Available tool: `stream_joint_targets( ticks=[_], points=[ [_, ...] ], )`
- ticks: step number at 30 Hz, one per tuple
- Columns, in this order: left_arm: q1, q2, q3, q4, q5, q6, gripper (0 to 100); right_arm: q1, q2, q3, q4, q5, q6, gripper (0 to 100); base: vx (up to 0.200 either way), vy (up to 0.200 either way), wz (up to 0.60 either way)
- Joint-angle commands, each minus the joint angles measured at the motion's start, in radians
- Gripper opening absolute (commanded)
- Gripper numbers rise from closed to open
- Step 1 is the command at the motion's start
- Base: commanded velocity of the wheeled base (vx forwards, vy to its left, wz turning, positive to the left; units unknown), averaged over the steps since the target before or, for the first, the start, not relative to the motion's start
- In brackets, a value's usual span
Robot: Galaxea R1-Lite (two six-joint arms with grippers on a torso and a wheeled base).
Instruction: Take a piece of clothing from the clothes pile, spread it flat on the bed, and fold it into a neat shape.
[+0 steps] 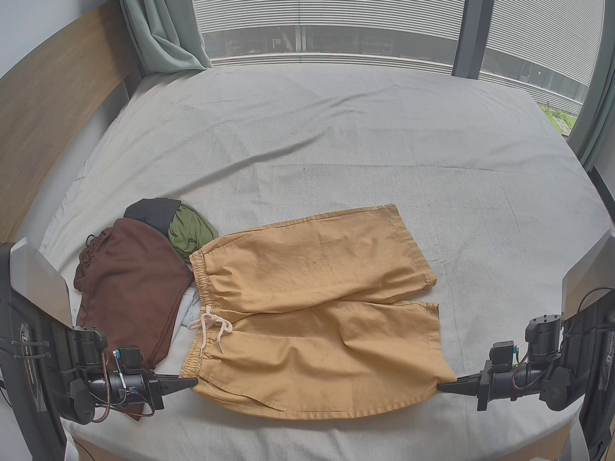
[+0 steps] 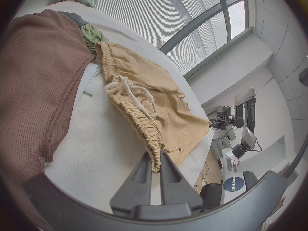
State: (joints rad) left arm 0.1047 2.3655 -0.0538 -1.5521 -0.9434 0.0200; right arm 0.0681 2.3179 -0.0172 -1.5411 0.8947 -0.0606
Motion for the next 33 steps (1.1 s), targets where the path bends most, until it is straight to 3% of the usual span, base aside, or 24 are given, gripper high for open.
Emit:
stream_joint_targets(
  ticks=[1,10,14,20,33],
  points=[
    [-0.007,-0.055,-0.006,-0.002,0.0,-0.032,0,0.001,-0.052,-0.006,-0.001,0.009,0.005,0,0.0,0.0,0.0],
    [-0.037,-0.18,-0.034,-0.002,0.002,-0.247,0,-0.002,-0.084,-0.049,-0.001,0.017,0.038,0,0.0,0.0,0.0],
    [-0.04,-0.221,-0.049,-0.002,0.002,-0.338,0,0.009,-0.15,-0.058,-0.001,0.017,0.134,0,0.0,0.0,0.0],
    [-0.039,-0.218,-0.063,-0.002,0.003,-0.348,0,0.015,-0.201,-0.081,-0.001,0.015,0.229,0,0.0,0.0,0.0],
    [-0.033,-0.219,-0.1,-0.002,0.014,-0.38,0,0.01,-0.258,-0.07,0.001,0.015,0.262,0,0.0,0.0,0.0]
  ],
)
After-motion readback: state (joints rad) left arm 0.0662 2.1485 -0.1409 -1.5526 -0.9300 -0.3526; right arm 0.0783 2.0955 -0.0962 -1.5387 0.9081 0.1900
